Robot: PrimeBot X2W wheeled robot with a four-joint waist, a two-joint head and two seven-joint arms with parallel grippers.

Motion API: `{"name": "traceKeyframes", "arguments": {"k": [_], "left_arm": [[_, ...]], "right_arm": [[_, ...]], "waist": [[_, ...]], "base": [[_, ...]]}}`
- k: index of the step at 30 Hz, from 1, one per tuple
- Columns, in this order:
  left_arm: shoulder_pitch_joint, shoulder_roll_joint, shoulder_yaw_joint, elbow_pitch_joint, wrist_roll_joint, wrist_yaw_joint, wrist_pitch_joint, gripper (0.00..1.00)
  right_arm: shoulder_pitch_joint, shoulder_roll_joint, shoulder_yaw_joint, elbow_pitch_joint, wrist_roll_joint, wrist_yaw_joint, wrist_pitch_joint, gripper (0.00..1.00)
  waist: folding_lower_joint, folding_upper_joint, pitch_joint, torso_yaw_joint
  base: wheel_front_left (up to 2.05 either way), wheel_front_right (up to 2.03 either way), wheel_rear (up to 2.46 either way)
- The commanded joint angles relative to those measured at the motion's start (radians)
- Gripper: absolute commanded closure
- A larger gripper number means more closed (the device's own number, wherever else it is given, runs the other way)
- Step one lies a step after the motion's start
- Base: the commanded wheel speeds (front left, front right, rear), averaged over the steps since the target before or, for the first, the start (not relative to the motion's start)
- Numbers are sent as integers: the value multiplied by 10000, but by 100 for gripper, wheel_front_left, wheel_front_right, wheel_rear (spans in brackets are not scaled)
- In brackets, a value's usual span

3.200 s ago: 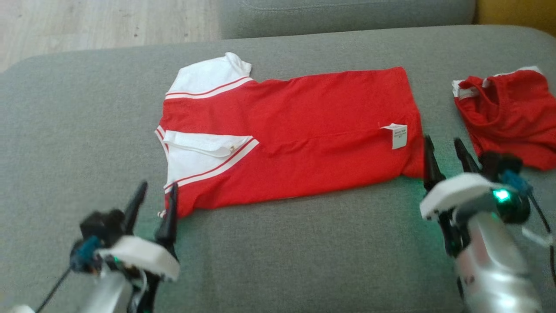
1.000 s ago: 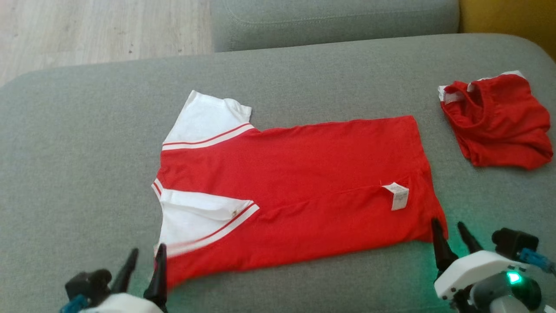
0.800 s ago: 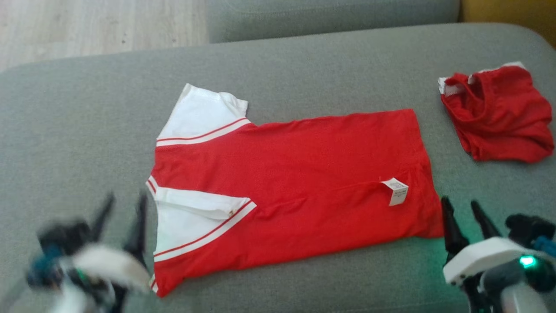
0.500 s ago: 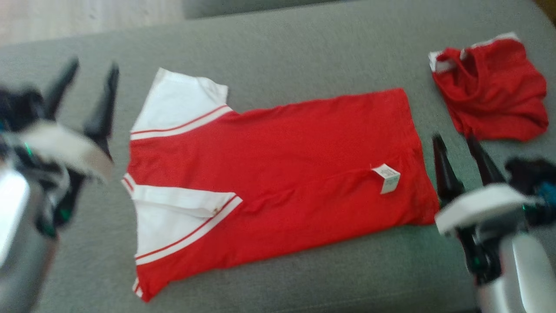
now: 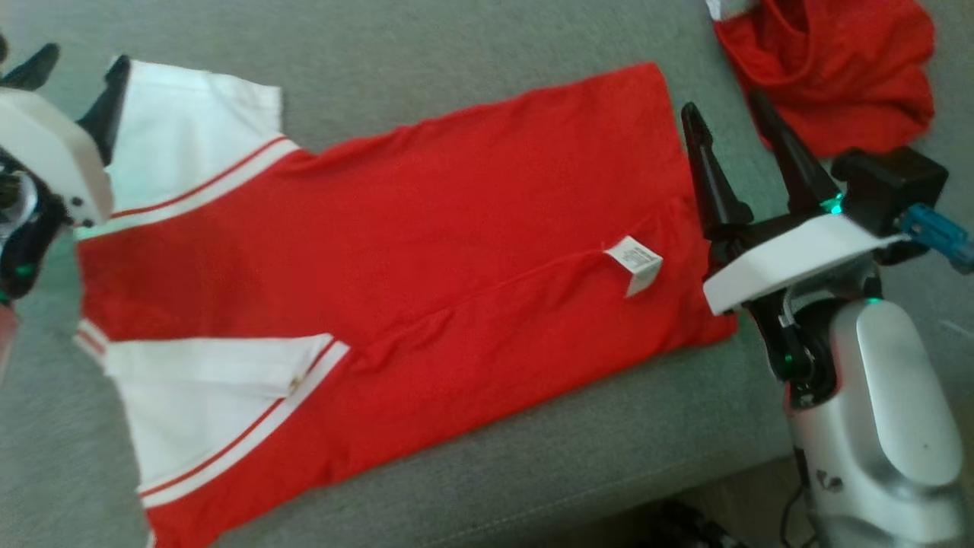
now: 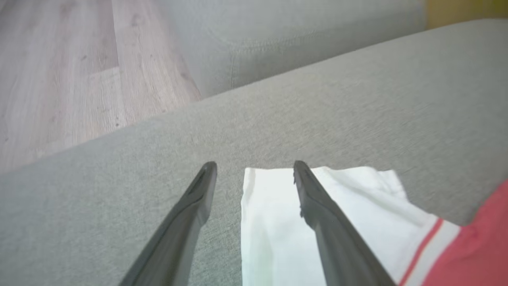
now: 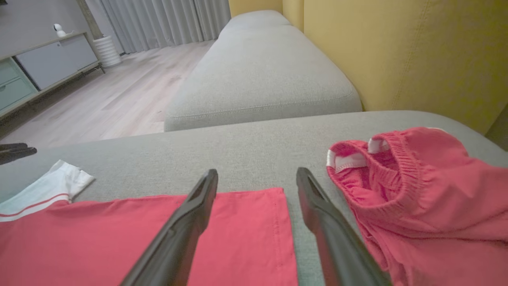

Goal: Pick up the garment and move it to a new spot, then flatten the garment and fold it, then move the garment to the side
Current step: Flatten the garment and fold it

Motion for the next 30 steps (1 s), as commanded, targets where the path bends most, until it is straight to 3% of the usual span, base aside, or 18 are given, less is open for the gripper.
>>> {"name": "traceKeyframes", "arguments": {"k": [1,11,13,14,15,16,22,30], "left_arm": [[-615,673,411,-153,92,-22,74,0],[-643,813,38,620,51,-117,536,2],[-611,851,-157,557,17,-165,713,30],[-596,868,-257,517,-11,-186,791,56],[-578,883,-378,443,-21,-205,853,74],[-560,892,-486,357,-35,-219,895,100],[-684,840,-787,-145,54,-252,327,100],[-1106,430,-811,-734,249,-257,-903,100]], "right_arm": [[-260,-45,225,-319,82,-7,-128,0],[-431,-45,251,-34,200,-7,-445,0],[-493,-45,251,4,184,-7,-450,0],[-549,-45,263,24,157,-7,-433,0],[-628,-45,283,44,106,-7,-403,0],[-721,-45,301,77,56,-7,-350,0],[-1809,-45,260,974,-697,-7,327,0],[-3576,-458,349,3536,-1542,-7,1812,0]], "waist": [[-4,0,443,-420],[-4,0,650,-599],[-4,0,654,-572],[-4,0,660,-552],[-4,0,663,-528],[-4,0,665,-499],[-4,0,626,-179],[-4,0,523,577]], "base": [[0,0,0],[0,0,0],[0,0,0],[0,0,0],[0,0,0],[0,0,0],[0,0,0],[0,0,0]]}}
